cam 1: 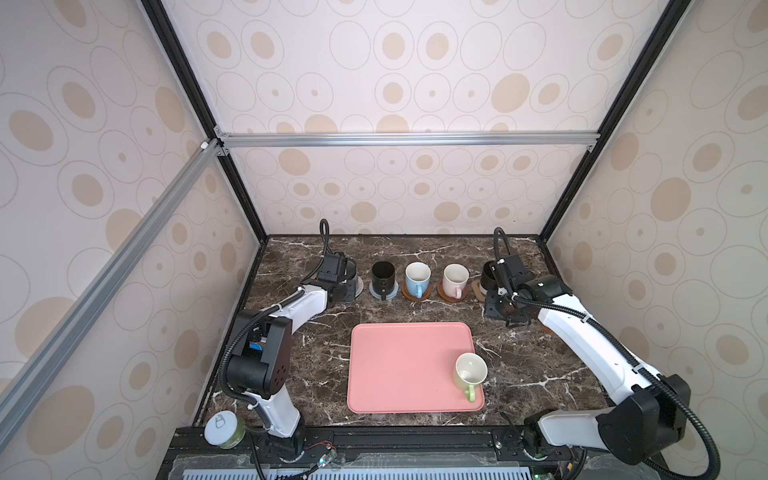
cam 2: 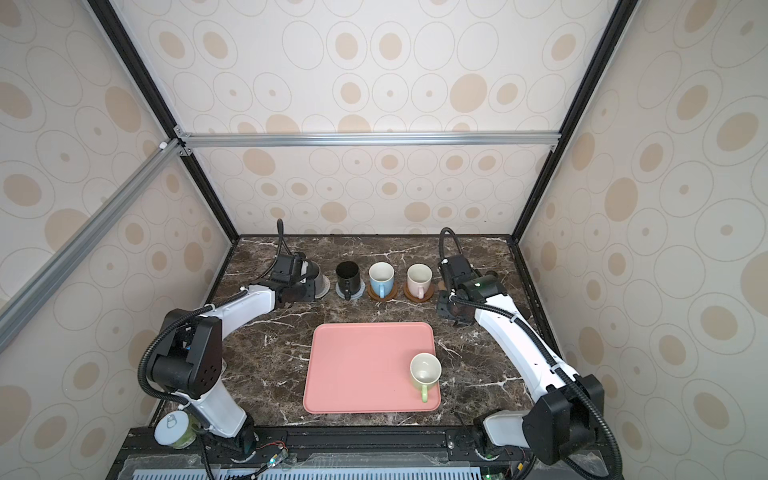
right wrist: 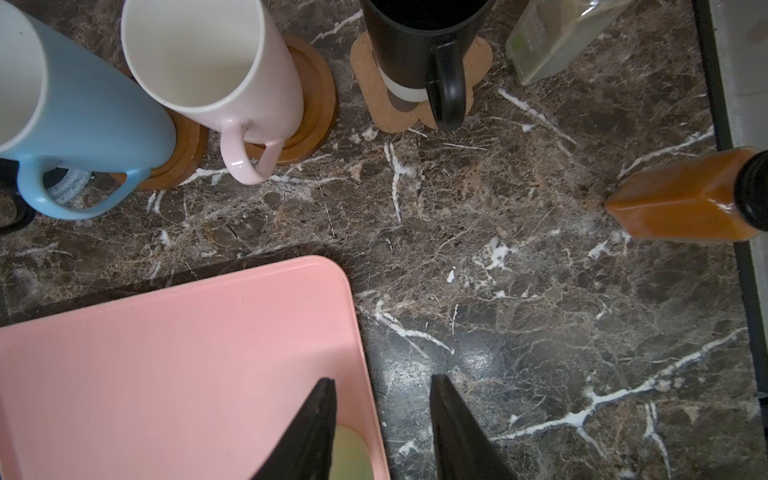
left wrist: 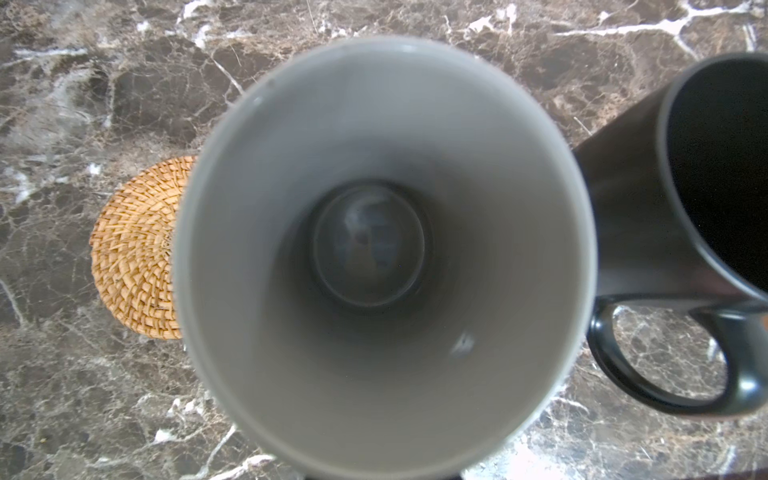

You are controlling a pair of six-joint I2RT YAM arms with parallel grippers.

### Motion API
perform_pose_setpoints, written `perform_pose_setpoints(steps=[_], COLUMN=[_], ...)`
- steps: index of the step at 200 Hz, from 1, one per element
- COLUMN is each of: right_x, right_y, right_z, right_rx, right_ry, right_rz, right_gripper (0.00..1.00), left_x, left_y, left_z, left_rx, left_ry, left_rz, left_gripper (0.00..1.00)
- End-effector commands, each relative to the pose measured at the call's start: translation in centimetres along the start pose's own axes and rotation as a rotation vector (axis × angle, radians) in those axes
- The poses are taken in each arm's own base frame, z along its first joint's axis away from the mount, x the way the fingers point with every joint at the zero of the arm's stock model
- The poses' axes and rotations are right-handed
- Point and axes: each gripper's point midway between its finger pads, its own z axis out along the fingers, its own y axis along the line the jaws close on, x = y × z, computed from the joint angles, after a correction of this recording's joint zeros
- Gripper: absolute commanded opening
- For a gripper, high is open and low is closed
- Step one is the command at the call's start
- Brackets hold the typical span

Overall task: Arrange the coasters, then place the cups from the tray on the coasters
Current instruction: 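Lower the grey mug onto the patterned coaster beside the woven coaster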

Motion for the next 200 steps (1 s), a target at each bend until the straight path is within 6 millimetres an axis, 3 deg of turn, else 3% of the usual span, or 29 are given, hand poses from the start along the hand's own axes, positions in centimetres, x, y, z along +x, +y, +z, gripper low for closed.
perform_pose_setpoints(steps=[1, 38, 109, 200], right_x=[0.33, 0.3, 0.1, 0.18], right_y=[-0.61, -0.61, -0.43, -0.57], right_z=[-0.14, -0.1, -0.14, -0.1], right_rx=[0.013, 0.011, 0.007, 0.014], right_ry=[0.002, 0.002, 0.001, 0.005], right_rz=[0.013, 0.017, 0.014, 0.014], right_gripper=[0.41, 0.41, 0.41, 0.41], left_x=[-4.26, -4.1, -3.95, -4.33], left_y=[-0.22, -0.28, -0.25, -0.07], left_z=[-1.09, -0.82, -0.52, -1.1], left_rx=[0.011, 0.013, 0.01, 0.0], left_ry=[-0.122, -0.112, -0.104, -0.114], left_rz=[0.001, 0.002, 0.003, 0.006], left_gripper=[0.03, 0.05, 0.2, 0.52])
